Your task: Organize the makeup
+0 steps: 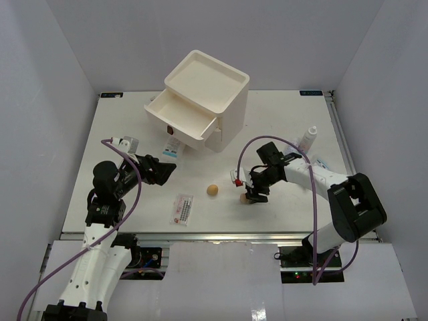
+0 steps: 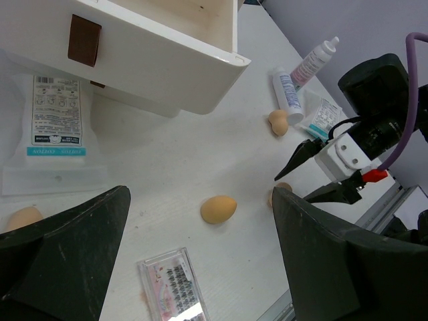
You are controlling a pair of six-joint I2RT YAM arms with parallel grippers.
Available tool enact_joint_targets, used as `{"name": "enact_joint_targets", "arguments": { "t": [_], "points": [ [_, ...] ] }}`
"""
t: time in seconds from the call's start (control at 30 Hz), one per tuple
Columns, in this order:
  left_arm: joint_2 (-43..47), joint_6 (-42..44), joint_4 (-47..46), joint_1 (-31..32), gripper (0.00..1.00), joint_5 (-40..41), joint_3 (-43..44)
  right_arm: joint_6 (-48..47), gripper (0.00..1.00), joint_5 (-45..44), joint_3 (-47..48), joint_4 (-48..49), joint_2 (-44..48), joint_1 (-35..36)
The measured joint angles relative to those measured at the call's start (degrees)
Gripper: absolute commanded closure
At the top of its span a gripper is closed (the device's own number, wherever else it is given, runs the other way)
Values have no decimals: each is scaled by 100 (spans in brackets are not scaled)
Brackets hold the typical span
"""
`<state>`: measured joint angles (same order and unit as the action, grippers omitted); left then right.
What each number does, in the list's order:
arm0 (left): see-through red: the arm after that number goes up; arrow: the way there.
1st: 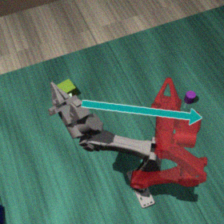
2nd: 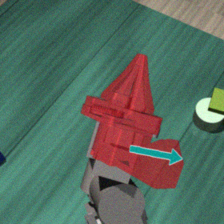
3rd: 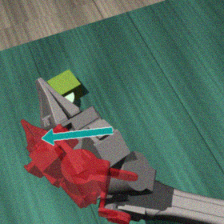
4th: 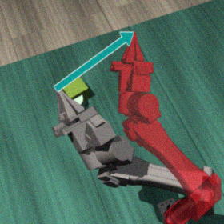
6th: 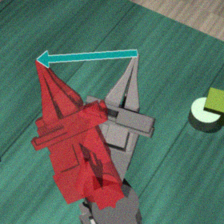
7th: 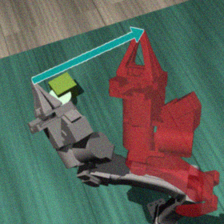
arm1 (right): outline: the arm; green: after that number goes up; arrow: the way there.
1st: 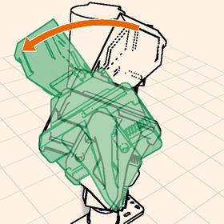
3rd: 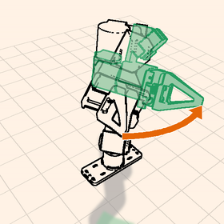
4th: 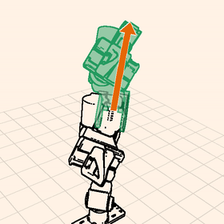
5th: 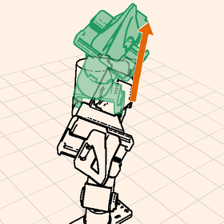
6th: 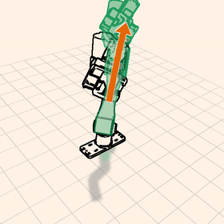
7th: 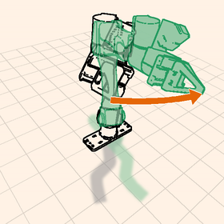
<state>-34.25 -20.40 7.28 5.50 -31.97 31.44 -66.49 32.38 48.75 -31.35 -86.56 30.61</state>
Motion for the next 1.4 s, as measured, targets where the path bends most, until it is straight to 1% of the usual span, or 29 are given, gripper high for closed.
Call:
{"name": "enact_joint_targets", "arguments": {
  "t": [0.17,0.23,0.3,0.37,0.5,0.63,0.77,0.9,0.97,1.17,1.23,1.33,1.4],
  "points": [
    [8,0,1,0,2,0,0,48,63,-201,-101,220,-224,34],
    [10,0,1,4,2,1,0,71,73,-237,-107,275,-294,53],
    [12,0,1,12,2,2,0,88,80,-257,-107,308,-314,61],
    [16,0,1,18,2,2,0,109,84,-267,-107,311,-310,65],
    [23,0,1,26,2,2,0,94,88,-253,-107,234,-139,66],
    [23,0,1,26,2,2,0,102,90,-82,167,-232,369,66],
    [23,-2,1,26,2,0,0,274,91,227,1298,-592,537,70],
    [17,-1,1,42,2,-3,0,675,91,494,2511,-629,454,150],
    [-3,0,-1,58,2,-8,0,969,91,553,3070,-684,285,239],
    [-124,0,-1,74,2,-45,0,2208,90,472,4883,-291,-679,544],
    [-157,0,-1,77,2,-59,0,2644,88,325,5233,-24,-934,626],
    [-196,2,-1,86,2,-91,0,3242,85,100,5501,253,-1250,705],
    [-233,2,0,91,2,-129,0,3563,77,-88,5636,389,-1468,777]
  ]
}}
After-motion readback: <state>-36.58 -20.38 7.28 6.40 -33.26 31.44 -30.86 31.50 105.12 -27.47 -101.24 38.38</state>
